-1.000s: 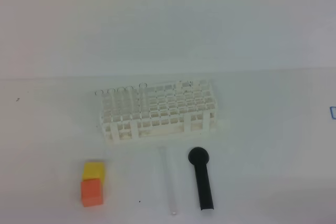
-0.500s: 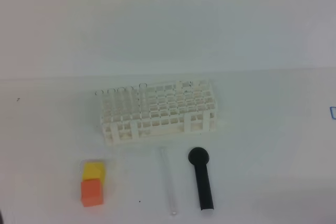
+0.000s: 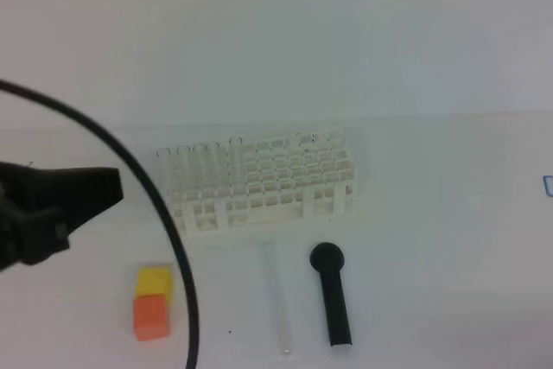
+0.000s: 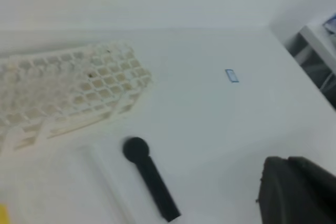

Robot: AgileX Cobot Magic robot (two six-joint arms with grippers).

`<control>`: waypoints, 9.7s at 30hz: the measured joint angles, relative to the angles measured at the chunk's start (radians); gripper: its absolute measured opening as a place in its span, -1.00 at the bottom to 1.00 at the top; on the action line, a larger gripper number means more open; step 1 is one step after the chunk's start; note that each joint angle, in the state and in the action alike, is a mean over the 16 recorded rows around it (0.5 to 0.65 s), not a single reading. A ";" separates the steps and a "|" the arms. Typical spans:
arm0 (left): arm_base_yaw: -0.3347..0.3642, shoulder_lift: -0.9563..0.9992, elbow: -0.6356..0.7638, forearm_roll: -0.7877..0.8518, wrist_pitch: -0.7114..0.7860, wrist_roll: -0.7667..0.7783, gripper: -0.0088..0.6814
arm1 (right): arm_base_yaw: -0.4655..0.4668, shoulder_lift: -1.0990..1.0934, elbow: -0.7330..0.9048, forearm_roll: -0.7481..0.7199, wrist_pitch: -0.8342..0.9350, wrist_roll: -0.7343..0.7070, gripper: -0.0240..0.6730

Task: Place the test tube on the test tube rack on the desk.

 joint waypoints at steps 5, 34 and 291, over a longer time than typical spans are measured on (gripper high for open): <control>-0.020 0.111 -0.010 -0.119 0.045 0.079 -0.98 | 0.000 0.000 0.000 0.000 0.000 0.000 -0.94; -0.516 0.508 -0.247 0.715 0.220 -0.672 -0.98 | 0.000 0.000 0.000 0.000 0.002 0.000 -0.94; -0.091 0.874 0.057 2.103 -1.986 -1.647 -0.65 | 0.041 1.036 -0.584 1.711 0.614 -1.802 -0.93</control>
